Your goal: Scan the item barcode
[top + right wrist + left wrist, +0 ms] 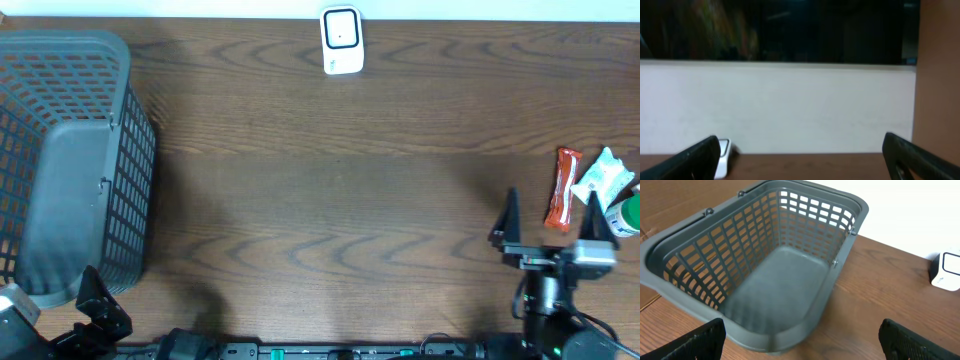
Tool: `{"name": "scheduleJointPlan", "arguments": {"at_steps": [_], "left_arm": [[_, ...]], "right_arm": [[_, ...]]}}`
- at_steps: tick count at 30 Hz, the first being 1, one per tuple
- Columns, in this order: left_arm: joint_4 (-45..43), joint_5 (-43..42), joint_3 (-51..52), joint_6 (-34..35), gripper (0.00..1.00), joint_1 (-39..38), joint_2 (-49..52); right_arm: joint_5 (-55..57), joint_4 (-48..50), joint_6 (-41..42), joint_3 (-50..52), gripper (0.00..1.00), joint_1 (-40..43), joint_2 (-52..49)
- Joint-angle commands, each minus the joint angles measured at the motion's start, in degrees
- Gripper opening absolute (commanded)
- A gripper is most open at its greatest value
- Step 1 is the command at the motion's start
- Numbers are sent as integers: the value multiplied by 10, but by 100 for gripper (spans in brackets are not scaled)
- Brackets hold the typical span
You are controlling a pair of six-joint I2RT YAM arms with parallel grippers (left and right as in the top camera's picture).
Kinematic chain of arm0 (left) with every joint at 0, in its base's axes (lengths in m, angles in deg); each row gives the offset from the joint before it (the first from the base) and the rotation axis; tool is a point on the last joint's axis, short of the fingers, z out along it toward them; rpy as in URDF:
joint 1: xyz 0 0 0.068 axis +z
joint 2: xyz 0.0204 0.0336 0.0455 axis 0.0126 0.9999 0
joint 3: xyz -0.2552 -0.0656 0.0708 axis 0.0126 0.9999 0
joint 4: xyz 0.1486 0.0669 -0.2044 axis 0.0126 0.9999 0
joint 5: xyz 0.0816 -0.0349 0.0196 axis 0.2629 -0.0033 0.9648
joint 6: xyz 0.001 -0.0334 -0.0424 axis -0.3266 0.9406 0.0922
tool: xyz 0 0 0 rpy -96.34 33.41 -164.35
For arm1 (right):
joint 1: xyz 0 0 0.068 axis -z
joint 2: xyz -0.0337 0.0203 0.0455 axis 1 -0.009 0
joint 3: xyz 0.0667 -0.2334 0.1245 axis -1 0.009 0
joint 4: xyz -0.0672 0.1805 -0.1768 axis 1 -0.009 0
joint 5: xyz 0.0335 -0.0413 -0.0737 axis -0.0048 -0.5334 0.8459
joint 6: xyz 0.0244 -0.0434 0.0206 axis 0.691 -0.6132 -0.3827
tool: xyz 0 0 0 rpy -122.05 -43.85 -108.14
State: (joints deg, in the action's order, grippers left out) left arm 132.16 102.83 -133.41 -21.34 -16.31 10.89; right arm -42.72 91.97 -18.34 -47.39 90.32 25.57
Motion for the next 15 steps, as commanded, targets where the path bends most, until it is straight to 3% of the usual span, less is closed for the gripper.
{"name": "scheduleJointPlan", "arguments": {"at_steps": [1, 9, 15], "left_arm": [[0, 3, -3, -5, 98, 0, 0], [0, 3, -3, -5, 98, 0, 0], [0, 3, -3, -5, 98, 0, 0]], "right_arm": [[-8, 38, 22, 69, 99, 7, 23], [13, 27, 30, 165, 99, 7, 23], [28, -59, 29, 169, 99, 7, 23]]}}
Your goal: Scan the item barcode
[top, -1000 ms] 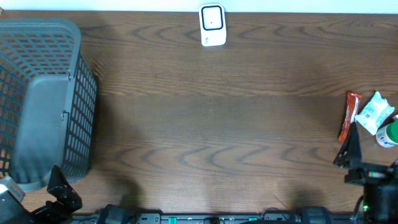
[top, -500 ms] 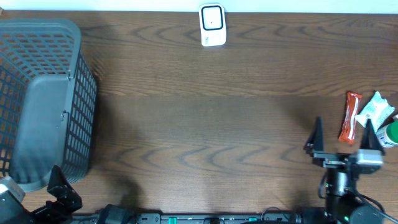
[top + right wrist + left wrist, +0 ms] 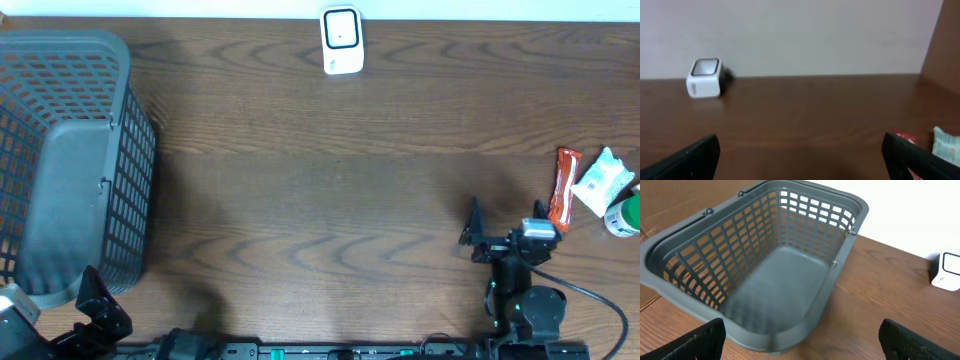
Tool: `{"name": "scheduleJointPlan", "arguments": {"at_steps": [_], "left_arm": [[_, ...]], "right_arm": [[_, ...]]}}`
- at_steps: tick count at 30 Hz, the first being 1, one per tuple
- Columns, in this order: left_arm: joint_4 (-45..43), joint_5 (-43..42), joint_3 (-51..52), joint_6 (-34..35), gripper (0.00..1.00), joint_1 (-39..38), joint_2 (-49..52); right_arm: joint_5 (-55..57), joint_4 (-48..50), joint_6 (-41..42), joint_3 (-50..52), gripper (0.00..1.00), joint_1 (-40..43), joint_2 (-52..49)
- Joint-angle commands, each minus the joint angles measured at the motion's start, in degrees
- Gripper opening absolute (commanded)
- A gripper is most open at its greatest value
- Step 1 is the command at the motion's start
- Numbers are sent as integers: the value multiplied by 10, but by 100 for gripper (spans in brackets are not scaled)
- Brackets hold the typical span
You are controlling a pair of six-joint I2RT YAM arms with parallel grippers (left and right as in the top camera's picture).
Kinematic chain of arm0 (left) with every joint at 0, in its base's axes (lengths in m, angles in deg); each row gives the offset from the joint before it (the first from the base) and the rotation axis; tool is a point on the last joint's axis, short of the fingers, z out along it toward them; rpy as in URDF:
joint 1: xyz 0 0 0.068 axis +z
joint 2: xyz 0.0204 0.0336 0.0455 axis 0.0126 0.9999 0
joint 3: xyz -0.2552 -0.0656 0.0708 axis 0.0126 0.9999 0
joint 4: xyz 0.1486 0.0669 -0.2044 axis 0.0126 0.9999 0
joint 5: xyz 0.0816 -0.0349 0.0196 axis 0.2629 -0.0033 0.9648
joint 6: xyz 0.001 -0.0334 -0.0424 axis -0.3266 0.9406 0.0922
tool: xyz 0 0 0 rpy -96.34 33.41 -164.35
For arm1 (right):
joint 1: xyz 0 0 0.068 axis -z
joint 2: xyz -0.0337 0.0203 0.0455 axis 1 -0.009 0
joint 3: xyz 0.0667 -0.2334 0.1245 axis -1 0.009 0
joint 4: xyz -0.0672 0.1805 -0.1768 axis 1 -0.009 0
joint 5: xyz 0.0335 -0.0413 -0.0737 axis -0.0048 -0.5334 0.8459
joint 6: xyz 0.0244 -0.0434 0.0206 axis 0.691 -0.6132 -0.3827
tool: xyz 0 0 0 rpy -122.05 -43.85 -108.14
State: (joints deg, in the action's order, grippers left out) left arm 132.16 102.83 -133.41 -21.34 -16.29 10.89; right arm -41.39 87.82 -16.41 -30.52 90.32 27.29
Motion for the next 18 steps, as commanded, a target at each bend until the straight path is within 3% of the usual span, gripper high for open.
{"name": "scheduleJointPlan", "arguments": {"at_steps": [1, 18], "left_arm": [[0, 3, -3, -5, 98, 0, 0], [0, 3, -3, -5, 98, 0, 0]], "right_arm": [[13, -26, 10, 1, 99, 7, 6], [10, -24, 10, 1, 99, 6, 5]]}}
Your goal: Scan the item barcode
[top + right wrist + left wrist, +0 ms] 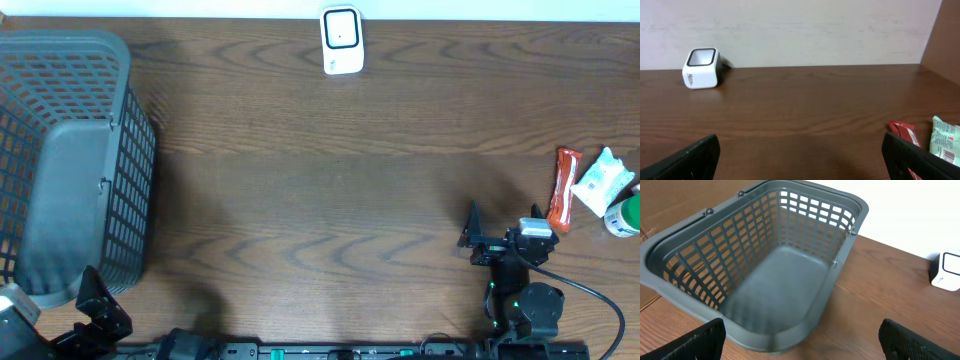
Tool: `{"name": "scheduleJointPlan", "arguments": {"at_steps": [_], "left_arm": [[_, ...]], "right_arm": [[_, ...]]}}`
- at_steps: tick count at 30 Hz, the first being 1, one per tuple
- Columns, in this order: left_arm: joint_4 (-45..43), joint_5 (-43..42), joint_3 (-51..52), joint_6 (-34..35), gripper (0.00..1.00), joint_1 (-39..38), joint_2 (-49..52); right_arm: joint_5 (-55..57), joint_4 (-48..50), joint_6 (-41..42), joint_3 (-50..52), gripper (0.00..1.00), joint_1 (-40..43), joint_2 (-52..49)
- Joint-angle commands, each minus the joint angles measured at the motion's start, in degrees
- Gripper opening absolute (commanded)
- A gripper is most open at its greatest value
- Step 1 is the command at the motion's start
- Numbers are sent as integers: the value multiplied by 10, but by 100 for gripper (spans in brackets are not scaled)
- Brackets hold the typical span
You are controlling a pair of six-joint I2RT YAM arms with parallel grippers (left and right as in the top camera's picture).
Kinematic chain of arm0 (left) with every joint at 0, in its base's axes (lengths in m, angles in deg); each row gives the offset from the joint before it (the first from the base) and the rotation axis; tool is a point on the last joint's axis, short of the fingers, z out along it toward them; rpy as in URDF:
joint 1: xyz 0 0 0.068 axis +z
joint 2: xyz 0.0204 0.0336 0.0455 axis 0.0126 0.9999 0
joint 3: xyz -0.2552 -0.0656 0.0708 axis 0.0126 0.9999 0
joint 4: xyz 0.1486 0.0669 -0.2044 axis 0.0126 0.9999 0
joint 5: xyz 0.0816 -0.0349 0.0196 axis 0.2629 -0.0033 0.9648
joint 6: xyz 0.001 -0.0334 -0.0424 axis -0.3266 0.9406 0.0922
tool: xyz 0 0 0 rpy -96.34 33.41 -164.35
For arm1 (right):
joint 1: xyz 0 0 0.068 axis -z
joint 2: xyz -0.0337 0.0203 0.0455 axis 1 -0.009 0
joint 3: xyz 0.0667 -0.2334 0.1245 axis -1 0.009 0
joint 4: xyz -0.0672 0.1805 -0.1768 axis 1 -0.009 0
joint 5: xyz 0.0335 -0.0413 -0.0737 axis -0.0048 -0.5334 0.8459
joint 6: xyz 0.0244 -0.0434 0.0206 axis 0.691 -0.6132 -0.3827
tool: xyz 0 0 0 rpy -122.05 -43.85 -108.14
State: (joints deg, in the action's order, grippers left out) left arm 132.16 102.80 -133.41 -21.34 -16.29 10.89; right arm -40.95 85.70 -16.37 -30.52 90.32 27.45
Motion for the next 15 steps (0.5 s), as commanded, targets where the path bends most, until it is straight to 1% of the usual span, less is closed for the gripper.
{"name": "scheduleJointPlan", "arguments": {"at_steps": [1, 15], "left_arm": [[0, 3, -3, -5, 98, 0, 0], [5, 4, -3, -6, 98, 0, 0]], "right_arm": [[6, -2, 9, 1, 99, 6, 4], [6, -2, 9, 1, 99, 6, 4]]}}
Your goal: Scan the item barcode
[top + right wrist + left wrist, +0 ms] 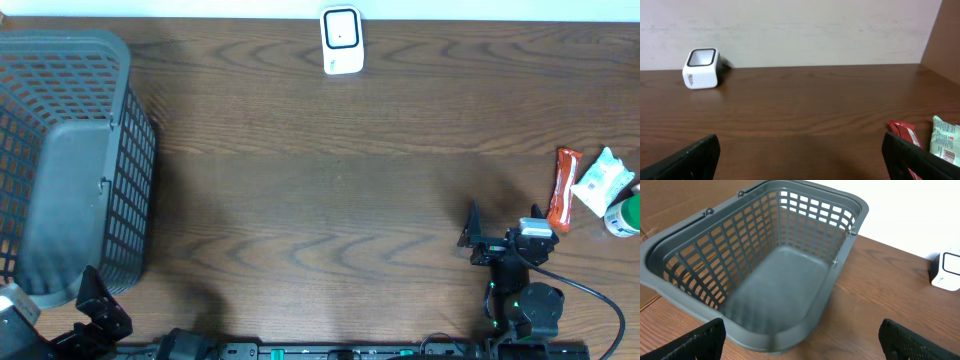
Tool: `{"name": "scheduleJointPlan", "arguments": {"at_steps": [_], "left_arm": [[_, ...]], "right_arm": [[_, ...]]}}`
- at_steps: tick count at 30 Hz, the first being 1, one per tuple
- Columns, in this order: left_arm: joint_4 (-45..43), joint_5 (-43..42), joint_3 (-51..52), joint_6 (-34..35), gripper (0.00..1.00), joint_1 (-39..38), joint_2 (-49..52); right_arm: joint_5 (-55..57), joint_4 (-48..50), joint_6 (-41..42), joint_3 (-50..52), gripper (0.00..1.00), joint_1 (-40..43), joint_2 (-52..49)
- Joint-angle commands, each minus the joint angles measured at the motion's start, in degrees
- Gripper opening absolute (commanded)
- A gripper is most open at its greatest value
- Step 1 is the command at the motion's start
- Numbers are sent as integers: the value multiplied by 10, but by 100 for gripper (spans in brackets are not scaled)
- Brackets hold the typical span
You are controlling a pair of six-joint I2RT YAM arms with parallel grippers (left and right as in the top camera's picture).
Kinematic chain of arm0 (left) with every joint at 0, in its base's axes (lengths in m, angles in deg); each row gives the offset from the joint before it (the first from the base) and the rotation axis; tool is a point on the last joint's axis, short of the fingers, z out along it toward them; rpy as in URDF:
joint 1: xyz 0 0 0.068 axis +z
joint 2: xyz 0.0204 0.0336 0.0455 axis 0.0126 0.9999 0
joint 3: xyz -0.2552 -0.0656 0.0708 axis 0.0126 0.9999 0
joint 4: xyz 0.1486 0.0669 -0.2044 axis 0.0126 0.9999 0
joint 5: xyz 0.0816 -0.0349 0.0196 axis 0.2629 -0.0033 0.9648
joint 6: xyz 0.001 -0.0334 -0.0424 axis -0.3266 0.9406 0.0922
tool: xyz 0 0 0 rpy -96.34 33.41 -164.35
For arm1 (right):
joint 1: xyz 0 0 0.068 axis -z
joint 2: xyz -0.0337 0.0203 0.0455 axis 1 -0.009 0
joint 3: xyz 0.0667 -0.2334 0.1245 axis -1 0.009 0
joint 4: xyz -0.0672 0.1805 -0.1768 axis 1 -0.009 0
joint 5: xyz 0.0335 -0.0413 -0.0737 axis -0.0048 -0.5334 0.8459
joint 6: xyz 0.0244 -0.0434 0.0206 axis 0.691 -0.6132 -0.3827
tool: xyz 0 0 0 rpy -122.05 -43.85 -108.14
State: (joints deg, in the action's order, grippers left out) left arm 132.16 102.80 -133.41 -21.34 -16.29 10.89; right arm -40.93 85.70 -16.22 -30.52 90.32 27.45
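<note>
The white barcode scanner [341,40] stands at the table's far edge, also seen small in the right wrist view as the scanner [701,75]. The items lie at the right edge: a red snack bar [567,188], a white-green packet [607,180] and a green-white bottle [626,216]. My right gripper [800,162] is open and empty, low at the front right, just left of the red bar [905,134]. My left gripper [800,347] is open and empty at the front left, facing the basket.
A large grey mesh basket [60,160] fills the left side of the table; its rim [760,330] lies just ahead of my left fingers. A pale wall runs behind the scanner.
First my right gripper stood open by the items at the right, its camera facing the wall. Half a second later it sat further left and lower, with the scanner in its view. Then the red bar and packet showed at its right. The left arm has not moved.
</note>
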Motion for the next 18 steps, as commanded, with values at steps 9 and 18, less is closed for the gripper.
{"name": "scheduleJointPlan", "arguments": {"at_steps": [9, 18], "left_arm": [[-131, 1, 118, 23, 98, 49, -14], [-488, -103, 418, 23, 98, 144, -110]], "right_arm": [[5, -2, 8, 1, 99, 6, 4], [5, -2, 8, 1, 99, 6, 4]]}}
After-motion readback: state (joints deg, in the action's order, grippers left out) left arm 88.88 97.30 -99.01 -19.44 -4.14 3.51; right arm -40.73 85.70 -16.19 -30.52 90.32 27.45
